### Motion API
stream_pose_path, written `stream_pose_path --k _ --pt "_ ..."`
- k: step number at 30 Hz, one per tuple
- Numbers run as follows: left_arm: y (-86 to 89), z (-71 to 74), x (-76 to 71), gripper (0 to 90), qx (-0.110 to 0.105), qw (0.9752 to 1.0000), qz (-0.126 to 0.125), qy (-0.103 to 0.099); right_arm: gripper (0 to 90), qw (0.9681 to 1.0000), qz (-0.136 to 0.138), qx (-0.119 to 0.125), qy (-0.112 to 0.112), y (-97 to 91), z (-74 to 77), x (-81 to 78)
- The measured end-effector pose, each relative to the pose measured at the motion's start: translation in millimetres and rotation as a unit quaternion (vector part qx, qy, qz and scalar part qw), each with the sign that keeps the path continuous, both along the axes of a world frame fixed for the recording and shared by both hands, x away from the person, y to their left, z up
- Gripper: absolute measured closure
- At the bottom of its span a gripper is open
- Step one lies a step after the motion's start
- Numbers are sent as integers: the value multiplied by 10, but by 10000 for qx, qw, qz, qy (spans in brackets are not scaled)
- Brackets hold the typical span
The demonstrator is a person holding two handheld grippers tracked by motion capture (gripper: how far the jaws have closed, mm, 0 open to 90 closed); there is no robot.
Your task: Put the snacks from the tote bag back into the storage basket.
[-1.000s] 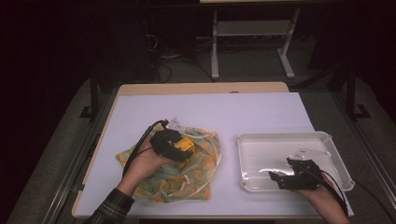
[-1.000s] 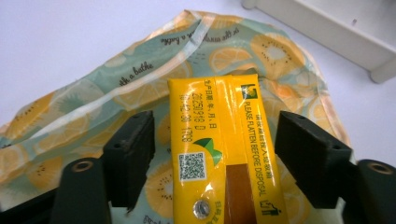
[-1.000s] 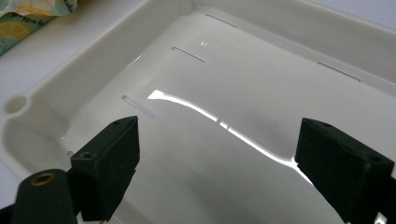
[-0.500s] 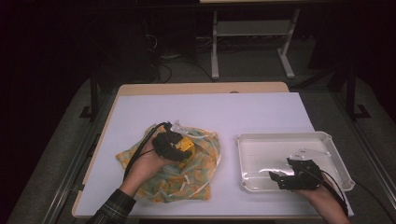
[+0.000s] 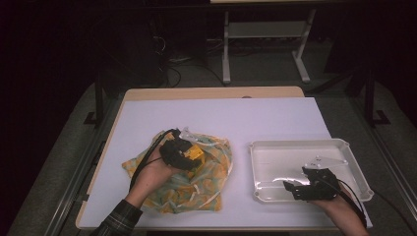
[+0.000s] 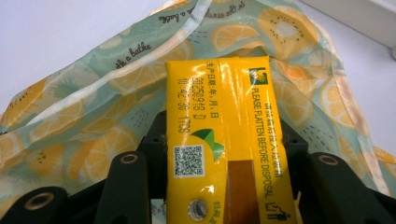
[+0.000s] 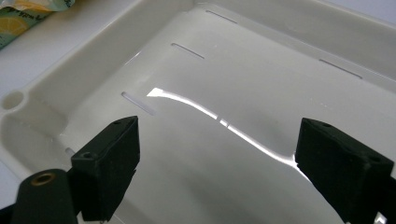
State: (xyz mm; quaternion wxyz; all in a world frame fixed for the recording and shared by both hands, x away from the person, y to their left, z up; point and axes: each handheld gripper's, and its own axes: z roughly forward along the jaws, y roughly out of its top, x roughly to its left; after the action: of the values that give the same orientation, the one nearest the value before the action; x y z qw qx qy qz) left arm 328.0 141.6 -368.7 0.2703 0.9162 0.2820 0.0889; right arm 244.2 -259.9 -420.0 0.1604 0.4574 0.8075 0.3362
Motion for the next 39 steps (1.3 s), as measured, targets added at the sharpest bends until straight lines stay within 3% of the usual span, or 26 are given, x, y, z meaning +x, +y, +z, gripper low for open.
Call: stream_pose_path --k 3,15,39 --pt "13 13 2 516 26 10000 -37 12 135 10000 10 2 -5 2 3 -1" --pt "96 84 -6 517 -254 9997 40 13 135 10000 12 -8 -10 2 11 -6" --pt "102 461 11 517 -563 9981 -31 -243 135 10000 37 24 -79 3 29 -18"
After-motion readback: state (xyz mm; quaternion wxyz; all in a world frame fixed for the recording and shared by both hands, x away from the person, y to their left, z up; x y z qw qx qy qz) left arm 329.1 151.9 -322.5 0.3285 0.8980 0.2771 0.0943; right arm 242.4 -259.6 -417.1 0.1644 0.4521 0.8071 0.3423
